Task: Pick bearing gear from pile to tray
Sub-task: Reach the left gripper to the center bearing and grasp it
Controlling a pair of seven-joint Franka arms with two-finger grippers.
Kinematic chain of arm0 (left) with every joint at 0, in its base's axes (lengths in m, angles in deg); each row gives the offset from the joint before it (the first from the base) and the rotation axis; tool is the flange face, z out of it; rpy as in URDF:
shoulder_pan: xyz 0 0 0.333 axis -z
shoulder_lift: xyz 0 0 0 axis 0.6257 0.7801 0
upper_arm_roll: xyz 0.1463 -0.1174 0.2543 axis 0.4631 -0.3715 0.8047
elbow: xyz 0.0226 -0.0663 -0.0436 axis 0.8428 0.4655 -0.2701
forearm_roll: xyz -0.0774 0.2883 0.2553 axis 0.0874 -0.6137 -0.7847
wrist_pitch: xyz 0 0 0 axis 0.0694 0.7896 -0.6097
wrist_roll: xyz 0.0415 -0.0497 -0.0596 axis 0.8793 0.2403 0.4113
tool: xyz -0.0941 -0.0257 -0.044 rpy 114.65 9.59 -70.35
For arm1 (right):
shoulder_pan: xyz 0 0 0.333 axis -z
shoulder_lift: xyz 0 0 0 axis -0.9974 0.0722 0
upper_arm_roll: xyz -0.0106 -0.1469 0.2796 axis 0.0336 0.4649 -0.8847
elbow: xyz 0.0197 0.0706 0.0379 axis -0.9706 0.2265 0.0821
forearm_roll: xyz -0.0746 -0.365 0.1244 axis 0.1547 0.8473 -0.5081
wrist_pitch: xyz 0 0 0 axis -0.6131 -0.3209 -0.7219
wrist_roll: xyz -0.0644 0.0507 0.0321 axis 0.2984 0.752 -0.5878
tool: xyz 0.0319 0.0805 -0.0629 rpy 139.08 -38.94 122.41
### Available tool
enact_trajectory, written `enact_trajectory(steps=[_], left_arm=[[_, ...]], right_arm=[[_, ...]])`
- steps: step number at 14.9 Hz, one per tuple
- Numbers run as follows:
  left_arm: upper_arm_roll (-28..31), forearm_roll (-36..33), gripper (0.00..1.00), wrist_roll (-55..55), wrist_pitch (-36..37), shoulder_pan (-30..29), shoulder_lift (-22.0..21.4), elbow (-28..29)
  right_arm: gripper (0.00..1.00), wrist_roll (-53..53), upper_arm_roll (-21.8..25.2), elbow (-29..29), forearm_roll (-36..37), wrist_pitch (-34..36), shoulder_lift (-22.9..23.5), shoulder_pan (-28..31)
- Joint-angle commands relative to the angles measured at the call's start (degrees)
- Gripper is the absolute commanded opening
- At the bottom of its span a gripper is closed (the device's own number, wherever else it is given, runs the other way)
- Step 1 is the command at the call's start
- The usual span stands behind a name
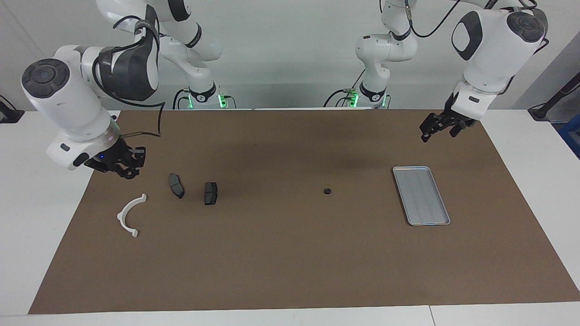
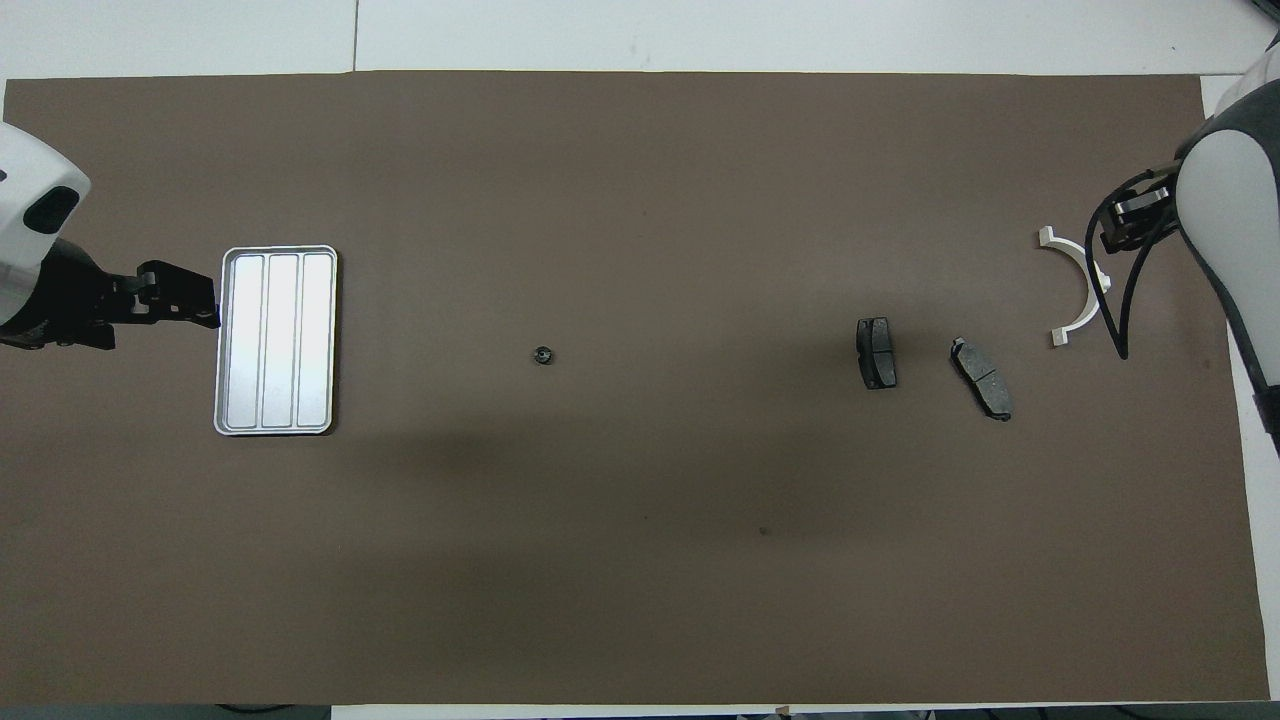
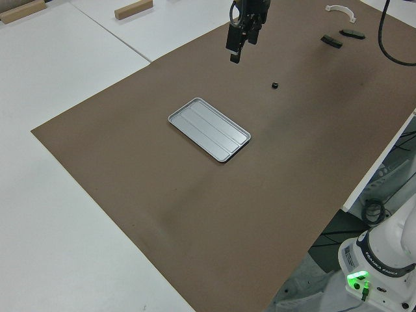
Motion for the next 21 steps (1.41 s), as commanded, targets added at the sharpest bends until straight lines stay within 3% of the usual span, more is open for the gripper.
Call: enact_trajectory(steps=[1,4,6,10,13,14,18,21], left_arm=[[-0.21,0.47,1.00,7.15,-0.48,1.25,-1.20,1.17],[-0.39,0.91,1.00,21.15,-8.64,8.26,-1.47,6.43],[-0.39,0.91,1.00,27.99,-11.89,11.95,2.81,6.89],[-0.39,0.91,1.00,38.83,-27.00,18.91,9.50,12.15],[-0.22,0.56,1.00,45.43,-30.72,23.40,22.75,5.07],[-0.22,0.65,1.00,45.61,-31.16,23.40,24.18,4.08],[-0.31,0.65,1.00,45.61,-35.55,23.75,24.99,6.70],[-0.39,0.91,1.00,45.87,-34.77,25.06,24.72,7.59]], right_arm=[[0.00,-1.24,-0.35,1.45,0.69,-0.78,-1.17,0.17],[0.00,-1.24,-0.44,1.45,0.78,-0.87,-1.09,0.17],[0.00,-1.41,-0.44,1.54,0.78,-0.87,-1.09,0.43],[0.00,-1.50,-0.44,1.54,0.78,-0.95,-1.00,0.61],[0.00,-1.50,-0.44,1.54,0.78,-0.95,-1.00,0.61],[0.00,-1.50,-0.44,1.54,0.78,-0.95,-1.00,0.61],[0.00,-1.59,-0.44,1.54,0.77,-0.95,-1.00,0.79],[0.00,-1.59,-0.52,1.54,0.78,-0.95,-0.91,0.79]])
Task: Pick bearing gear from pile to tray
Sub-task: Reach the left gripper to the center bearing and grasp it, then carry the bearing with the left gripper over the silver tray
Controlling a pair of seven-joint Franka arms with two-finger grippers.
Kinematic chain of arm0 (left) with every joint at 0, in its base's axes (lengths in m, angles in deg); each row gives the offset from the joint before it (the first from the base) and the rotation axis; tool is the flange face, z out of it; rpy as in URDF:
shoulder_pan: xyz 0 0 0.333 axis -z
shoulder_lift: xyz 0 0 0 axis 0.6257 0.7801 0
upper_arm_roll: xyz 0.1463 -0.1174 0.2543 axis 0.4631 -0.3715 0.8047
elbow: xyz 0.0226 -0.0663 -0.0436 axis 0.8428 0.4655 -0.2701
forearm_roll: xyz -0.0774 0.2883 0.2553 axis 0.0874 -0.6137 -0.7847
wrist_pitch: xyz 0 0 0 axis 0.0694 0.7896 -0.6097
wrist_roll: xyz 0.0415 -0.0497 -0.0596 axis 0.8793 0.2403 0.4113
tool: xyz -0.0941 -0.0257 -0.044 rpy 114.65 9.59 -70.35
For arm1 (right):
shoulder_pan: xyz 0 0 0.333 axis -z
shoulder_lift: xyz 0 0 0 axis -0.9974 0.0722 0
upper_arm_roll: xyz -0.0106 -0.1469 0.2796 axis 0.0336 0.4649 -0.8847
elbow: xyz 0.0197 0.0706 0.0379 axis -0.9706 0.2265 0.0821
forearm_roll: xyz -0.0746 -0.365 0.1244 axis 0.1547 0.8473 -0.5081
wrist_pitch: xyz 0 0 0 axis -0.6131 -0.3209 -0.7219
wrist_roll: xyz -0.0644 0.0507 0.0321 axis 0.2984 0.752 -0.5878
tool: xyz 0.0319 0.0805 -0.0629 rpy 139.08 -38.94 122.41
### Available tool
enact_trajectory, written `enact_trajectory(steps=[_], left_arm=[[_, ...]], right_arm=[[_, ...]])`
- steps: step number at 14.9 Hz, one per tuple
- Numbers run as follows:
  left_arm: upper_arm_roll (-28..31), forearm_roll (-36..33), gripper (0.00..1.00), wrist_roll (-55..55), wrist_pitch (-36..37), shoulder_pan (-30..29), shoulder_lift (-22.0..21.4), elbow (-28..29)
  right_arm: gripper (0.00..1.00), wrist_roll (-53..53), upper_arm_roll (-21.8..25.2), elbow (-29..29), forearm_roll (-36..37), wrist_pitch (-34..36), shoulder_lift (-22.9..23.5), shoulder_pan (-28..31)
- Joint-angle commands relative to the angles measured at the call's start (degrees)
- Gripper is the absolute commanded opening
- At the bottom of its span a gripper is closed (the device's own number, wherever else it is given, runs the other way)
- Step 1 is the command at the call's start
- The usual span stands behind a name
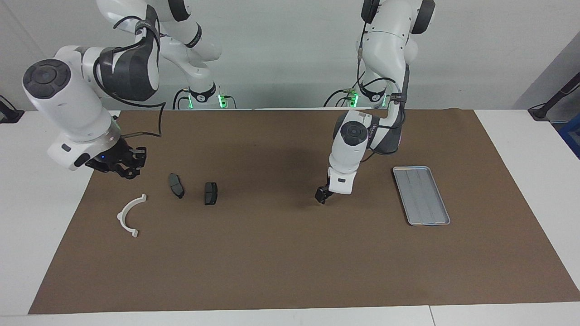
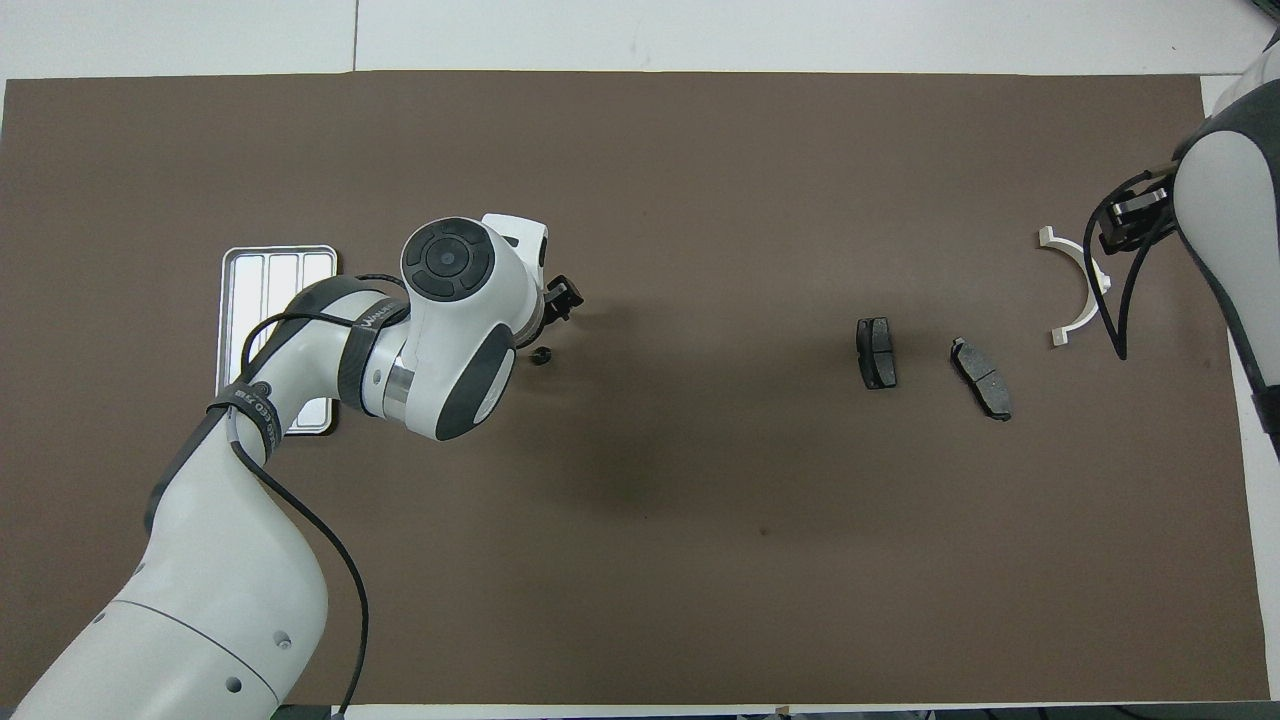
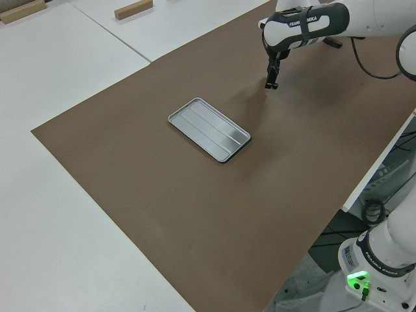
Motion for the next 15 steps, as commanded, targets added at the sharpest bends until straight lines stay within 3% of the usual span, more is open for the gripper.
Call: enact_trajectory(steps=[1,7,11,12,14,15], left_arm=[[0.74,0.23,1.00,1.85,-0.25,2.05,-0.86,1.22],[0.74,0.23,0.87,2.83,-0.78,2.67,-1.12,2.36],[0.74,0.23,0.68,2.92,-0.95,2.76,-1.47,3.59],[0.74,0.23,0.54,2.92,-0.87,2.93,-1.56,3.76],[0.74,0.23,0.14,2.92,-0.08,3.11,-1.82,4.29],[0.74,0.23,0.01,2.83,0.62,3.02,-2.00,4.29]], right_arm=[[0.00,-1.59,-0.51,1.40,0.78,-0.95,-0.91,0.66],[0.00,-1.59,-0.51,1.40,0.78,-1.04,-0.91,0.66],[0.00,-1.59,-0.51,1.40,0.78,-1.39,-0.91,0.66],[0.00,-1.68,-0.42,1.40,0.78,-1.39,-0.91,0.75],[0.00,-1.68,-0.51,1.40,0.78,-1.39,-0.91,0.75],[0.00,-1.68,-0.51,1.40,0.78,-1.39,-0.91,0.75]])
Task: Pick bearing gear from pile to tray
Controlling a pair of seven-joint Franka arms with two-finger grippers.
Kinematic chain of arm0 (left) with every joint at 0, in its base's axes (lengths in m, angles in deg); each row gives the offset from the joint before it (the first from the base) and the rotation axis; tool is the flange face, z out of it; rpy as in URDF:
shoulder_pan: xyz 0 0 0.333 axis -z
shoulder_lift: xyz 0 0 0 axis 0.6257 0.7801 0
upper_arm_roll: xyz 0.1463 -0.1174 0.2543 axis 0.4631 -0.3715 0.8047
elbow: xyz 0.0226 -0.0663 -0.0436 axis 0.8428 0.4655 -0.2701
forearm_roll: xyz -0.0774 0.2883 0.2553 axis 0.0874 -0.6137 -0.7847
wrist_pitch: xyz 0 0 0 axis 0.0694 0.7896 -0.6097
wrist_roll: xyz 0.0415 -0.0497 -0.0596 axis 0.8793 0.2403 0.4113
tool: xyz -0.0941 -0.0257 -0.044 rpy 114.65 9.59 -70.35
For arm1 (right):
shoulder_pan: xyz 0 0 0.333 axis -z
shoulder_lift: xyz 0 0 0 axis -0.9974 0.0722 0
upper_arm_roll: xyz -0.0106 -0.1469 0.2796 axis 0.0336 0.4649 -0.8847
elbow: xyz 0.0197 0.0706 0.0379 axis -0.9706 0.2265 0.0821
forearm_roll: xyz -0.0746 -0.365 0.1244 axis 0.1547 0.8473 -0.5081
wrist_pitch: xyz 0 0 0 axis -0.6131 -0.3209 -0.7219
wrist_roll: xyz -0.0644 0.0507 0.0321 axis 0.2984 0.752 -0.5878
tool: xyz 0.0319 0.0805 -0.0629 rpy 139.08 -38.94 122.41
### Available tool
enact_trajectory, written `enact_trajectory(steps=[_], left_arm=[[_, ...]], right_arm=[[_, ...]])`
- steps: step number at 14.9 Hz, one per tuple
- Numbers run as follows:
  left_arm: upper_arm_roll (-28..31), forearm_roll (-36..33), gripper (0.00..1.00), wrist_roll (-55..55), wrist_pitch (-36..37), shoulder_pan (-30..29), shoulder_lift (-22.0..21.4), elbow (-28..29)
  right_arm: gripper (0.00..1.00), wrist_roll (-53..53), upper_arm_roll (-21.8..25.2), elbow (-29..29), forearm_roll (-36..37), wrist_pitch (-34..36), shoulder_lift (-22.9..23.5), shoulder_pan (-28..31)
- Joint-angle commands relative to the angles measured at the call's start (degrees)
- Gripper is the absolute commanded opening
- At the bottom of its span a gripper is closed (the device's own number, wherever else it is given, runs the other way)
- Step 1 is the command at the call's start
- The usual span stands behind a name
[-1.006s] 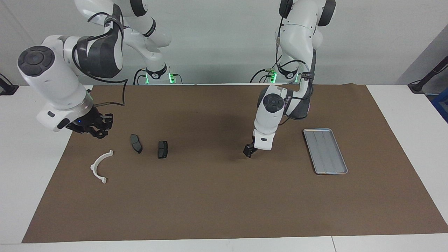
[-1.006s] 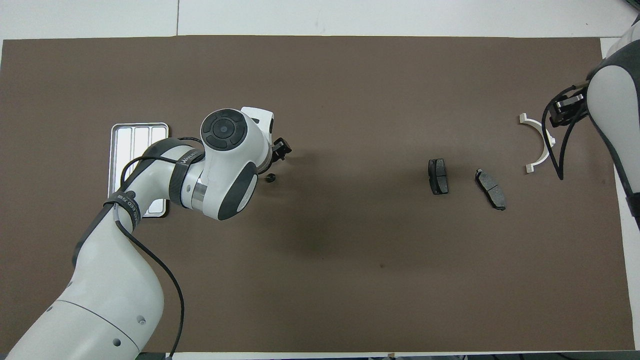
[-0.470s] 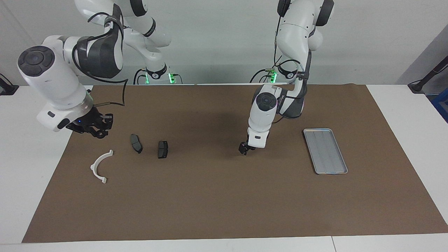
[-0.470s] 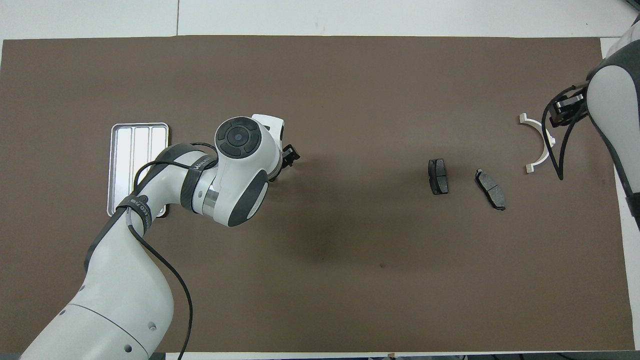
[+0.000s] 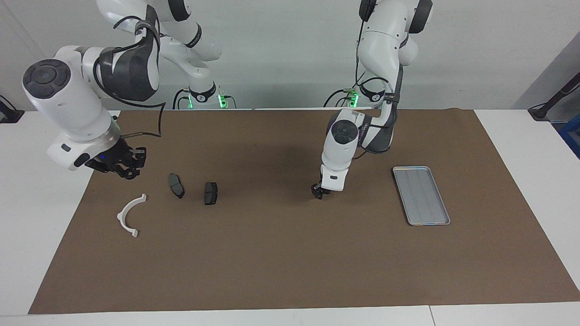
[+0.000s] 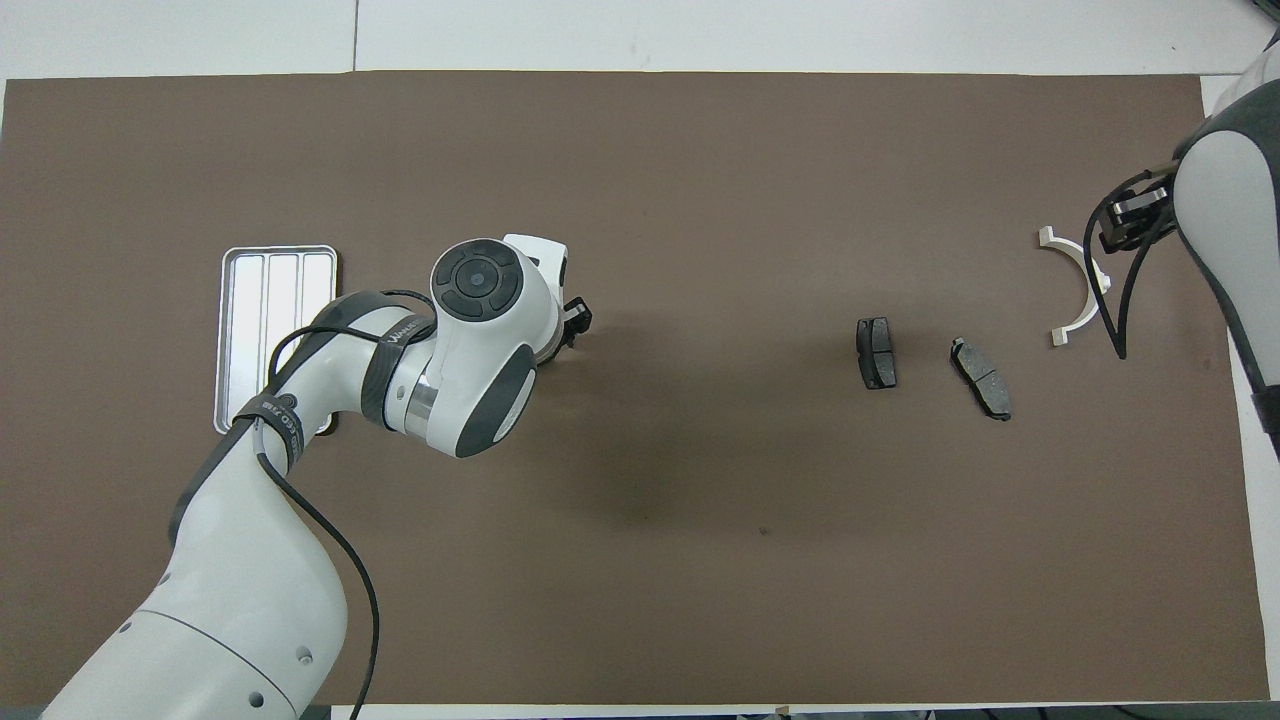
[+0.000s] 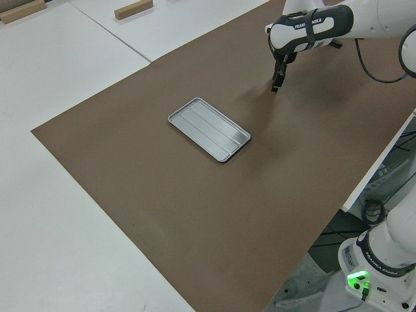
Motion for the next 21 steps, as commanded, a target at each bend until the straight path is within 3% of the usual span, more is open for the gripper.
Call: enact_trajectory(steps=[1,5,9,12,15,18,21], left_arm=[[0.90,0.24,0.00,0.51,1.92,0.80,-1.45,2.54],[2.04,0.15,0.00,-1.16,6.31,-1.21,-2.23,0.08],[1.95,0.15,0.00,-20.01,13.43,-14.28,-8.65,0.69],[1.95,0.15,0.00,-33.12,12.93,-22.99,-9.09,0.69],[2.04,0.15,0.00,-37.90,8.20,-26.79,-8.66,1.56],[2.04,0.06,0.00,-38.08,3.00,-28.03,-6.03,1.84],[2.04,0.06,0.00,-38.60,0.62,-28.90,-4.97,2.71]], right_arm=[[0.00,-1.68,-0.52,1.37,0.78,-1.26,-0.91,0.73],[0.00,-1.68,-0.43,1.37,0.78,-1.35,-0.91,0.73],[0.00,-1.94,-0.43,1.37,0.78,-1.35,-0.91,0.73],[0.00,-1.85,-0.52,1.28,0.78,-1.26,-0.91,0.73],[0.00,0.85,-0.87,0.76,0.07,-0.30,-1.00,-0.59],[0.00,14.35,-0.87,0.41,-2.80,2.42,-1.09,-6.81],[0.00,35.25,-0.87,0.49,-7.30,1.65,-1.26,-15.67]])
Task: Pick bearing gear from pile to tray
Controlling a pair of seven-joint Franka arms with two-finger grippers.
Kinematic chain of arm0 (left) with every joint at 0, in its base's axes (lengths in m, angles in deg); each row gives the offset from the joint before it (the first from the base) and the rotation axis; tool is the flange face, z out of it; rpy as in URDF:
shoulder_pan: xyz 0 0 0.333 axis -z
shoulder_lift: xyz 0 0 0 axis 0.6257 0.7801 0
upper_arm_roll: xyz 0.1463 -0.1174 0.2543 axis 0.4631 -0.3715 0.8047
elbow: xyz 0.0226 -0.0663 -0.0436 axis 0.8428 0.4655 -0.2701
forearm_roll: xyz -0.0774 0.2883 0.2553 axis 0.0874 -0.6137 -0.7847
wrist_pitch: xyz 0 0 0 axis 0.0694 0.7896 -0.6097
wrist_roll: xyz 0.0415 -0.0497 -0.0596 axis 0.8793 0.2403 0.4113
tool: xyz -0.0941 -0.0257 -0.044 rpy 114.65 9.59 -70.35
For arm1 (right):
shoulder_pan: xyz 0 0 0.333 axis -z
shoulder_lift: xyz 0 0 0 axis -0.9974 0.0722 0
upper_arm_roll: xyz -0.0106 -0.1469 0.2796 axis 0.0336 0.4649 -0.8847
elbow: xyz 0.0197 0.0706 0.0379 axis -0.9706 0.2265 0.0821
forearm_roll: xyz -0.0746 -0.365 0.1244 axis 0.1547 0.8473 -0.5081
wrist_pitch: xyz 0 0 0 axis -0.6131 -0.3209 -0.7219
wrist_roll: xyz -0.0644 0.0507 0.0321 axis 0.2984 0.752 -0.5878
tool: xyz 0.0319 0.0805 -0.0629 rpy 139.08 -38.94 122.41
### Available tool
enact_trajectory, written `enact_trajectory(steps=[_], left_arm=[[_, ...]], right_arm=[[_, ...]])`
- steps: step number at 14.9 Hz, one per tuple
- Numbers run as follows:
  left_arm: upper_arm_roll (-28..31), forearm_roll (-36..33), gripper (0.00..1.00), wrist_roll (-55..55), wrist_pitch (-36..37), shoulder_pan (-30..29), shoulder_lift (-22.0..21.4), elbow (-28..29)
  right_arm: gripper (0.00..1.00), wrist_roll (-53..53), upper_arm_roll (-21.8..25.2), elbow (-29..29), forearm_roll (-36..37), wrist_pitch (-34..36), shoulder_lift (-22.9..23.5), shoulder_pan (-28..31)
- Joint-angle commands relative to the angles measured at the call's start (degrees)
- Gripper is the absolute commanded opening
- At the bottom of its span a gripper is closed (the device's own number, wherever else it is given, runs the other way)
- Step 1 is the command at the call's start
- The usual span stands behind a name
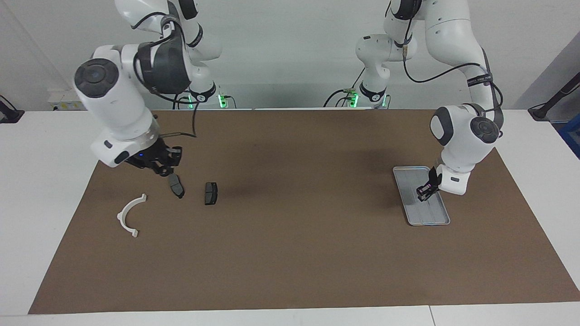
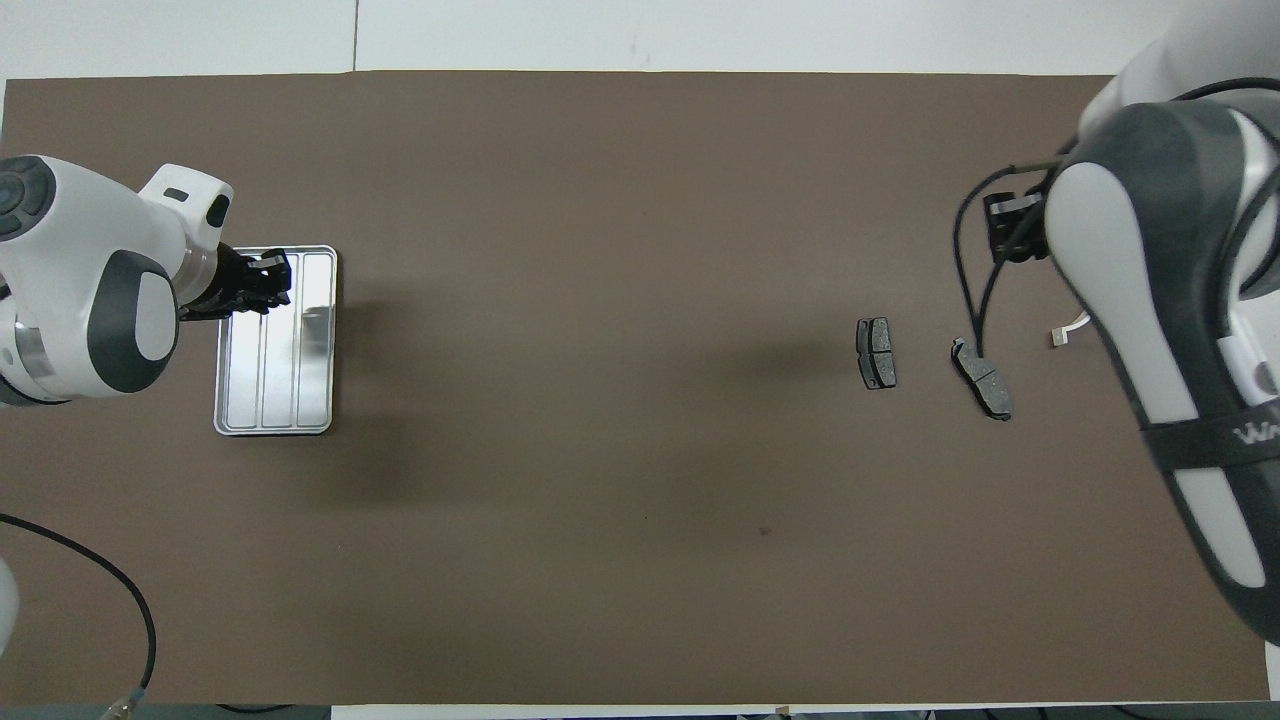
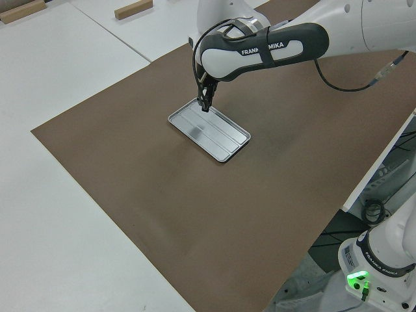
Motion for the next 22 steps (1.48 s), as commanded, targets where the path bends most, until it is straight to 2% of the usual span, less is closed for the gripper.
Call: enact_trajectory(steps=[1,4,6,8,10,13,14,15,16,19,22], left_arm=[[-0.42,0.10,0.00,-1.80,-2.39,-1.38,0.63,1.53],[-0.42,0.10,0.00,-3.91,-3.53,-1.55,0.54,3.29],[-0.42,0.10,0.00,-3.91,-5.38,-2.08,0.54,4.78],[-0.51,0.10,0.00,-3.91,-6.08,-2.08,0.63,4.96],[-0.51,0.27,0.00,-3.83,-7.22,-2.08,0.80,4.79],[-0.51,0.27,0.00,-3.74,-8.46,-1.82,1.42,5.05],[-0.51,0.27,0.29,-3.74,-8.29,-1.65,1.42,5.05],[-0.51,0.27,0.80,-3.74,-8.20,-1.64,1.33,5.14],[-0.51,0.27,0.99,-3.83,-8.02,-1.64,1.33,5.14],[-0.51,0.27,1.00,-3.30,-5.84,-1.29,1.16,4.27],[-0.86,0.27,1.00,-2.51,-0.66,-0.86,-0.25,2.07]], right_arm=[[0.00,17.76,0.07,0.58,-2.60,-0.89,-1.05,-8.14],[0.00,32.63,-0.10,0.84,-3.13,-7.12,0.00,-17.28],[0.00,41.60,-0.10,1.01,-2.96,-12.56,2.80,-22.65],[0.00,45.76,-0.10,2.06,-2.70,-18.89,6.14,-25.82],[0.00,46.82,-0.10,3.65,-2.26,-22.42,7.73,-27.24],[0.00,53.22,-0.01,3.30,0.28,-30.22,15.01,-31.37],[0.00,54.20,-0.02,3.30,0.64,-32.61,16.69,-31.46],[0.00,54.39,-0.02,3.30,0.73,-34.11,17.84,-31.55],[0.00,54.30,-0.02,3.65,0.82,-34.82,18.46,-31.72],[0.00,54.30,-0.02,5.23,1.96,-37.36,19.43,-31.73],[0.00,54.39,-0.02,6.02,2.40,-38.78,20.40,-31.81]])
